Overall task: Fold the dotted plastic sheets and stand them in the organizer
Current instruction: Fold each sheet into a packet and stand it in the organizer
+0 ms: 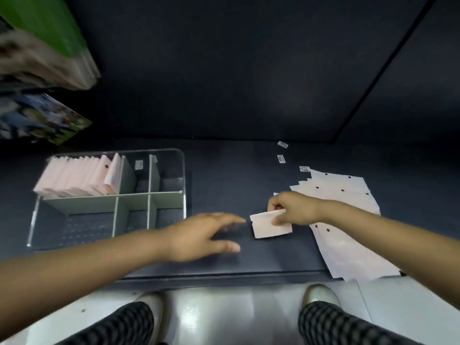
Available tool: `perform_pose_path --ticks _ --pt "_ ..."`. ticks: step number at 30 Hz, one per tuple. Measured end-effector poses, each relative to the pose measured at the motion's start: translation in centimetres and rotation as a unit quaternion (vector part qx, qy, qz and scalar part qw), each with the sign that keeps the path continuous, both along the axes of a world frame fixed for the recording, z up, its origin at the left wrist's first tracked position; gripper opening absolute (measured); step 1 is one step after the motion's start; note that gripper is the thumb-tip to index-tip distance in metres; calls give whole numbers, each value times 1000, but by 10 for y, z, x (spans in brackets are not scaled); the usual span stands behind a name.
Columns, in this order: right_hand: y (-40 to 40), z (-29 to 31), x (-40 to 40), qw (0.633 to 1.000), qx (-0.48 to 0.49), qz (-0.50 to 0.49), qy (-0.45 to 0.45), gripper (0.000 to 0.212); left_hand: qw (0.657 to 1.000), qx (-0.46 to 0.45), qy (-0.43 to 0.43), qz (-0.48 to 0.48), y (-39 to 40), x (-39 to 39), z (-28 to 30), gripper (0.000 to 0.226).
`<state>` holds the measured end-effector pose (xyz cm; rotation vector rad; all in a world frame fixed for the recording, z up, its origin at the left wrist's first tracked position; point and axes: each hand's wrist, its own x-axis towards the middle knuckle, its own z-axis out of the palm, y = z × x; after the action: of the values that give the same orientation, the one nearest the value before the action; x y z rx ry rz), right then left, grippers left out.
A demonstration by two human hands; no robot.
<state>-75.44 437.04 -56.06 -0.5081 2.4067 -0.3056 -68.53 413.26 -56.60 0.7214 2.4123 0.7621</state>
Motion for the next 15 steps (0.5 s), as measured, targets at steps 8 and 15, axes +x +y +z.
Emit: perform_pose_path --ticks 8,15 --pt "-88 91 20 954 -269 -124 -54 17 958 127 -80 246 -53 -14 82 30" --pt "-158 94 47 939 -314 -138 13 14 922 157 -74 346 -115 4 90 12"
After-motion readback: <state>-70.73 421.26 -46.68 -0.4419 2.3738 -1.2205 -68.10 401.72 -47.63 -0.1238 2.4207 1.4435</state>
